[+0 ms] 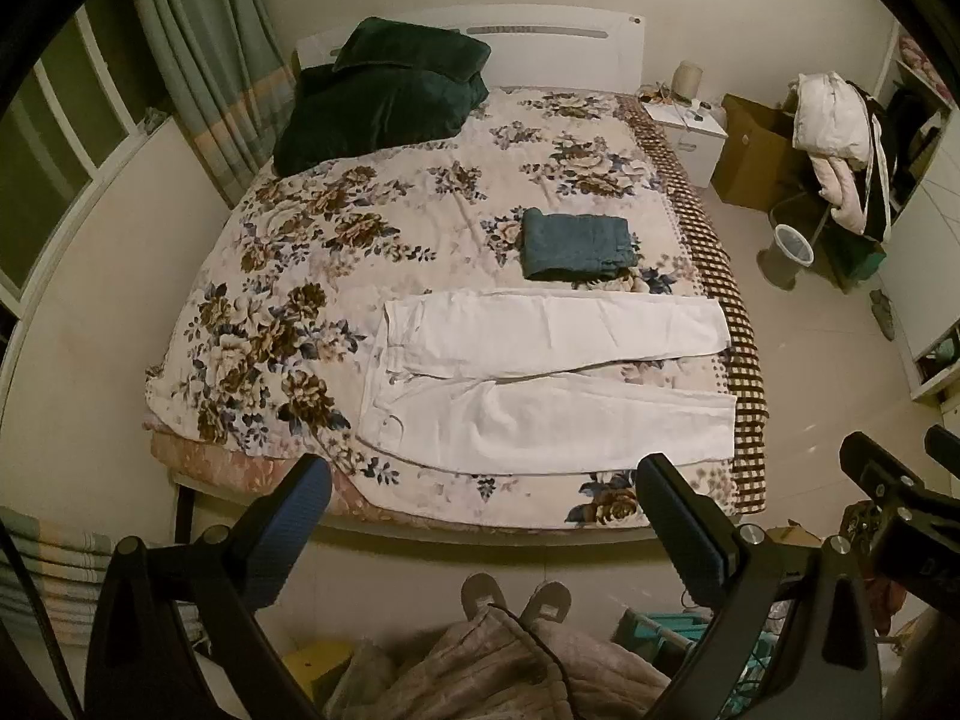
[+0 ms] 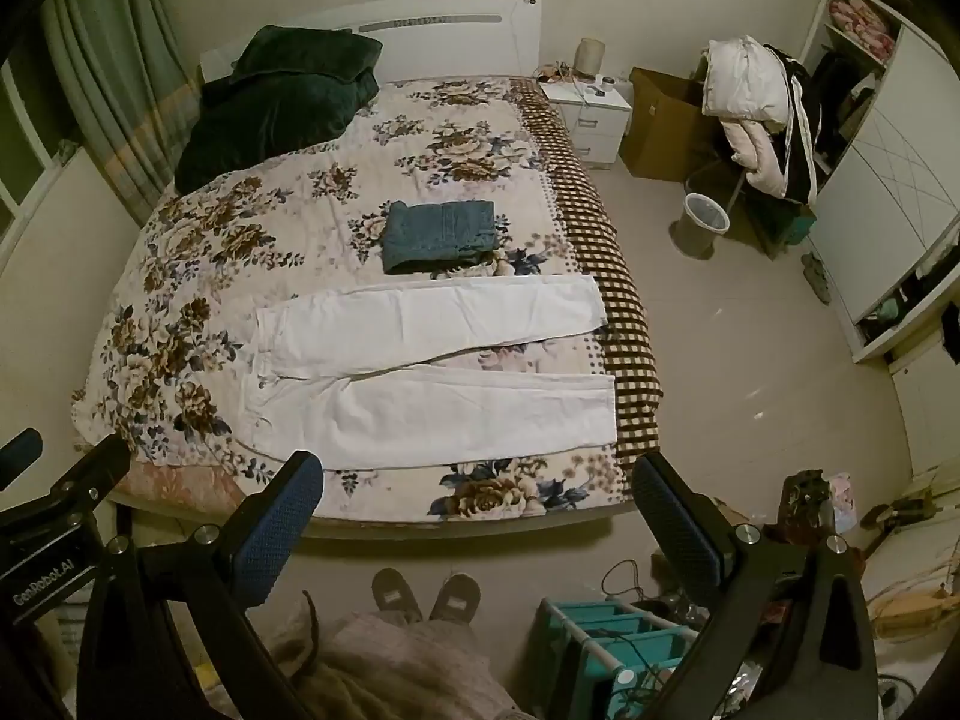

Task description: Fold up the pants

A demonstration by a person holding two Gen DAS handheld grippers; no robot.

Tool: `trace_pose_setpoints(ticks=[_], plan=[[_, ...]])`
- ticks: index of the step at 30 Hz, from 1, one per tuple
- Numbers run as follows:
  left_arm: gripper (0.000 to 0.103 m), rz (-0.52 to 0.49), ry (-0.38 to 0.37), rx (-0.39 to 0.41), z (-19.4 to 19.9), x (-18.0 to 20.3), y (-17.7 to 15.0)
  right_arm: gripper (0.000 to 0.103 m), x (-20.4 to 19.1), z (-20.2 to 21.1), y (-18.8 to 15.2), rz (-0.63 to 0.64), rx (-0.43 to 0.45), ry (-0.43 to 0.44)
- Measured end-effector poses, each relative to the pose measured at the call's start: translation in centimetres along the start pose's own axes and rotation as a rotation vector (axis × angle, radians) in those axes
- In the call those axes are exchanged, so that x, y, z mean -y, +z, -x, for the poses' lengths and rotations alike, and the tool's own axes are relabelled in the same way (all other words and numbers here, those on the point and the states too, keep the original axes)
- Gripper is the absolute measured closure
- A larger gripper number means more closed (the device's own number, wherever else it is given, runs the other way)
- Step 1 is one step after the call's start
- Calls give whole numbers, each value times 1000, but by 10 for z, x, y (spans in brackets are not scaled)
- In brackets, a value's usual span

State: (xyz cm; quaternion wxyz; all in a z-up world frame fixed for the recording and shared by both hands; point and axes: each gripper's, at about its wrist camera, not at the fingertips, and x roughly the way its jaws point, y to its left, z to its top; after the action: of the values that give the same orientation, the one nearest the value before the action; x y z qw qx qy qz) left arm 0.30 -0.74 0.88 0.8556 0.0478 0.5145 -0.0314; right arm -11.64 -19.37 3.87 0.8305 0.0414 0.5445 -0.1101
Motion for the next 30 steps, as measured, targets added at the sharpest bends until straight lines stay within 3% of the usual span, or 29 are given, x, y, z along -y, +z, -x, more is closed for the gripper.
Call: trace_pose_setpoints(ticks=[30], plan=[[0,-8,-1,34,16,1,1,0,1,22,-6,-5,28,19]])
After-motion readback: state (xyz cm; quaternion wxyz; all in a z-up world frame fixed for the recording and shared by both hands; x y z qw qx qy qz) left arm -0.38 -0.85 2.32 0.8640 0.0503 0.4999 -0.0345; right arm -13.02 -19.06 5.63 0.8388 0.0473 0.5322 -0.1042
